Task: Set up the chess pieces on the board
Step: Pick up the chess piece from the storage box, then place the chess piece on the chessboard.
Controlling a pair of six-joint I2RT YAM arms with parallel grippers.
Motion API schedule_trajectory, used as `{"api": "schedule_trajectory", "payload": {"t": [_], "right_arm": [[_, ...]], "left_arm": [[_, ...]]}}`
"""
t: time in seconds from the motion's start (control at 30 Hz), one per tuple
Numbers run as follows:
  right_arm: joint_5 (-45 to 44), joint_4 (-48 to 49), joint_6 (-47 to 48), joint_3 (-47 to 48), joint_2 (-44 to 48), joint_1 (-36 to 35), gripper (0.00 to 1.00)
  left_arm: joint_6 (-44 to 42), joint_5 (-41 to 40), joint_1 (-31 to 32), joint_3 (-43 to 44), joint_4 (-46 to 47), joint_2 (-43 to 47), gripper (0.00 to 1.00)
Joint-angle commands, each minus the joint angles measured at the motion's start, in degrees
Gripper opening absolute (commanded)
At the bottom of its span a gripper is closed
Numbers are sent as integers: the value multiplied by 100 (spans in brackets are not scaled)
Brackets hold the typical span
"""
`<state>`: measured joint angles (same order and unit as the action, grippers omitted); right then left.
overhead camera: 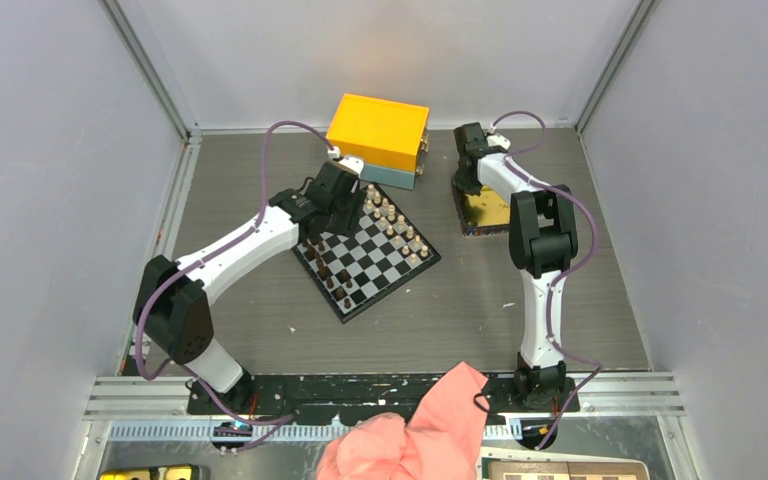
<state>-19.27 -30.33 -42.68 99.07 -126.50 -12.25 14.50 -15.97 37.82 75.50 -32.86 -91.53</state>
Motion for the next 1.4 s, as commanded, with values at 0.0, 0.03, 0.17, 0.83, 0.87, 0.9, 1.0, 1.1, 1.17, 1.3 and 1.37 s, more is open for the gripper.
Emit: {"api": "schedule_trajectory", "payload": {"t": [0.0, 0.03, 0.17, 0.83, 0.87, 0.9, 1.0, 1.1, 1.17, 1.3, 1.37], "right_arm": [[11, 97, 62, 216, 41, 17, 1], [11, 97, 78, 203, 60, 17, 1], [0, 71, 172, 184, 196, 18, 1], [-607, -378, 1157, -338, 1937, -750, 1], [-608, -422, 1206, -359, 2016, -880, 1], [-607, -443, 1257, -388, 2101, -1023, 1], [-539, -469, 1370, -508, 2292, -1494, 1], [-495, -502, 1465, -602, 2400, -2033, 1], [-508, -532, 1519, -608, 2397, -2386, 1], [-460, -564, 1551, -501, 2238, -2935, 1], [-424, -622, 1584, -346, 2092, -3128, 1]], "left_arm": [[-70, -38, 19, 203, 230, 28, 57], [-79, -38, 21, 205, 221, 38, 57], [-80, -53, 19, 178, 214, 118, 57], [472, -486, 15, -646, 18, 2181, 58], [501, -505, 16, -706, -17, 2310, 58], [543, -524, 21, -773, -51, 2443, 59], [599, -576, 15, -917, -172, 2792, 65], [621, -635, 19, -1020, -305, 3111, 73], [652, -682, 19, -1073, -378, 3284, 78], [713, -754, 17, -1149, -518, 3561, 87], [724, -838, 15, -1159, -589, 3690, 90]]}}
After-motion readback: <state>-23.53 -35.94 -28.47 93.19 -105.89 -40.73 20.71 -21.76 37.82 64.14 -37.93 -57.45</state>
